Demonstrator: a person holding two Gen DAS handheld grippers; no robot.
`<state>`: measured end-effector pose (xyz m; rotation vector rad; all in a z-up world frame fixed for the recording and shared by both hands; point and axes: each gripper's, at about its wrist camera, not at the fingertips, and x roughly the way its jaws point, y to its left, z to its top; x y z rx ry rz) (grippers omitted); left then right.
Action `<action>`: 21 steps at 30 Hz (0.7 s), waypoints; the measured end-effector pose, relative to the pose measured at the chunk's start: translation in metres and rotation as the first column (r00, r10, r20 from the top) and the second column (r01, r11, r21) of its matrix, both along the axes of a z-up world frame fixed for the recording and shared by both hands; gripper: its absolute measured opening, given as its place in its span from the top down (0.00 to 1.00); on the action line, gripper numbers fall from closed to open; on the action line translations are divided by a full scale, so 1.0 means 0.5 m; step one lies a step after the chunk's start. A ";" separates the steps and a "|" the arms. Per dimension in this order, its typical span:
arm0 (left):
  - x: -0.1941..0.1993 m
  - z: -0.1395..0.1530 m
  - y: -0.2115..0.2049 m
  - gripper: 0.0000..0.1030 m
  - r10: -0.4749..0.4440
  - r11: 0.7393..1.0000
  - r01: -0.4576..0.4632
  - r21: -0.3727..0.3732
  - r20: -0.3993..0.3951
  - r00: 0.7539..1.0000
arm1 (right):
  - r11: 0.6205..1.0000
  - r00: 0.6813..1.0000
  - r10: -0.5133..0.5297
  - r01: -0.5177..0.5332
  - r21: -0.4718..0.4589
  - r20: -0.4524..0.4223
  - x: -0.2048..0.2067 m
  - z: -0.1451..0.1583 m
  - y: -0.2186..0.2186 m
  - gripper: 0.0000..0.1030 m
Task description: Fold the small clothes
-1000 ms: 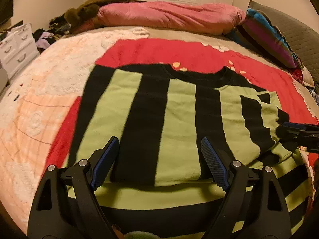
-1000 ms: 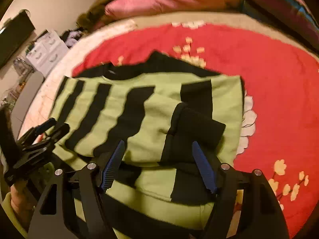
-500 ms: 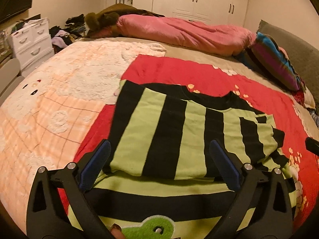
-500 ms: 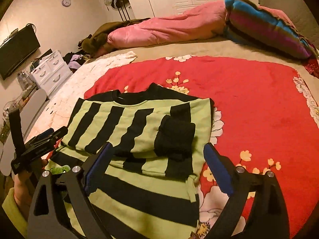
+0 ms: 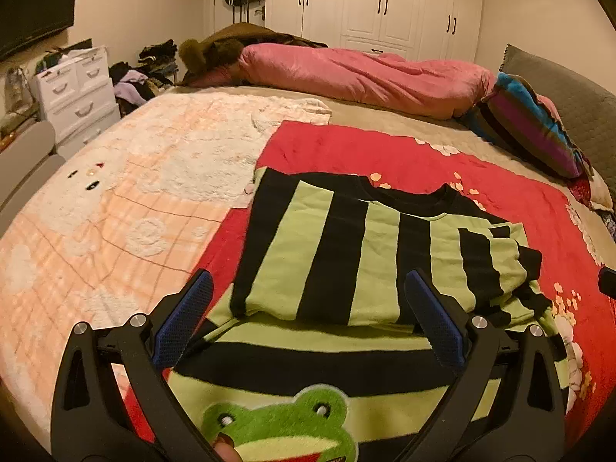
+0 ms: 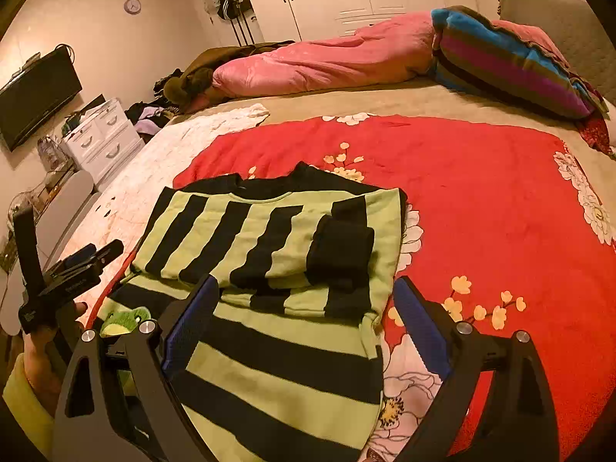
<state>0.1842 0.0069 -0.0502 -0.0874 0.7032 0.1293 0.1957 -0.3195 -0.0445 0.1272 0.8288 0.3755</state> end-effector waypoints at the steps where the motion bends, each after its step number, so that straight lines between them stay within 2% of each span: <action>1: -0.004 0.003 0.002 0.09 0.001 1.000 -0.001 0.003 0.003 1.000 | 1.000 1.000 0.005 -0.005 -0.002 -0.001 -0.005 0.001 0.002 0.11; 18: -0.088 0.039 0.003 0.09 0.010 0.999 -0.010 0.047 0.005 1.000 | 0.998 0.998 0.056 -0.056 -0.006 -0.001 -0.084 0.023 0.013 0.11; 21: -0.102 0.041 0.006 0.09 0.004 0.999 -0.004 0.036 -0.004 1.000 | 0.998 0.998 0.065 -0.065 -0.011 -0.007 -0.102 0.022 0.010 0.11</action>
